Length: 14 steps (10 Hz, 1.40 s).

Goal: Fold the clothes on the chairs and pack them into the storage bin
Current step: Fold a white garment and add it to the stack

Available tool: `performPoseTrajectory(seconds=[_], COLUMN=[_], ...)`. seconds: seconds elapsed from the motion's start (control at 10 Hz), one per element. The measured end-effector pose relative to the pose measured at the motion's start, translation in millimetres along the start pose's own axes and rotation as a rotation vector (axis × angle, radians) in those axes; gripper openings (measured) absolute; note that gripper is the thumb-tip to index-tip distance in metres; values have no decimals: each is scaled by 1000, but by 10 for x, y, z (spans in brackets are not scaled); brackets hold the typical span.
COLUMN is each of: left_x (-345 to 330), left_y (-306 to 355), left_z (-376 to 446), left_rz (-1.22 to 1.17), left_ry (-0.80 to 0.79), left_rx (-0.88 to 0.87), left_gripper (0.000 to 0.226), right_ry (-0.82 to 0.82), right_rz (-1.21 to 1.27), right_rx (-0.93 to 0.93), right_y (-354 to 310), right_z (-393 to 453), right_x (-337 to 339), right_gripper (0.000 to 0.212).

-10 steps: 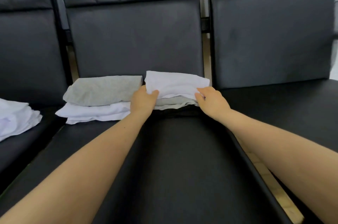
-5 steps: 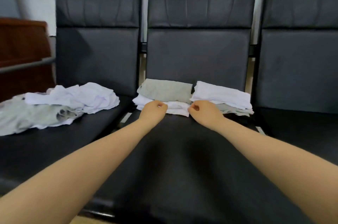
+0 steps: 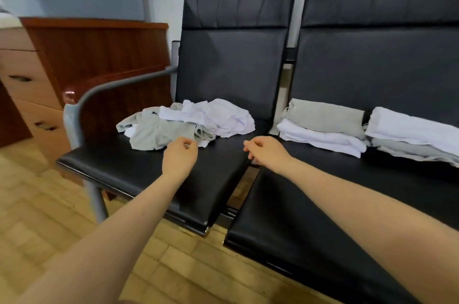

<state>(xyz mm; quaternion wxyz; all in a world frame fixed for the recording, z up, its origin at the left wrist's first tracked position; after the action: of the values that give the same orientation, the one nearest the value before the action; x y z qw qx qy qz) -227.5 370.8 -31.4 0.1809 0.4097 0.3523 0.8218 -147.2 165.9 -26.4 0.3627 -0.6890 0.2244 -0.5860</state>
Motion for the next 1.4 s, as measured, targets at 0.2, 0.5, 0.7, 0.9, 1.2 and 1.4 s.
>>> performPoseTrajectory(seconds=[0.2,0.5,0.7,0.9,1.2,1.4], left_x=[-176,-697,-697,-666,-515,-707], left_y=[-164,-455,-465,-430,702,1683], left_z=[351,701,693,663,299,-3], left_rz=[-127,178,216,178,-453,-839], left_ry=[106,122,133,128,134,-79], left_rx=[89,17,2,-11,15,87], left_gripper=[19,51,46,38,40,49], right_ry=[88,166,3,-75,-225,-130], right_rz=[-152,-340,-354,-137,682,892], right_rx=[23,4,-11,-64,-78,-103], right_y=[-336,-420,-362,-362,-473,-369], right_z=[642,1771,1889,1359,289,-486], right_x=[-246,-400,-620,-453,812,1647], right_gripper=[39,42,45,30,11,21])
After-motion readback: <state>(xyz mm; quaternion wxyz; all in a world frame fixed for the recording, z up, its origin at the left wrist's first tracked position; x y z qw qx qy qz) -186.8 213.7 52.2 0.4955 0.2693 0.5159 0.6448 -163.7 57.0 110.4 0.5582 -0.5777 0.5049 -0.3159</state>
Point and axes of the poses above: each hand's wrist, its own z-axis towards the middle knuckle, its own x-axis out of the back of the hand, y = z × x, the point moved 2 cm from there along z, towards the middle knuckle, and after that the axes turned 15 degrees about -x, right-handed, at the moved point
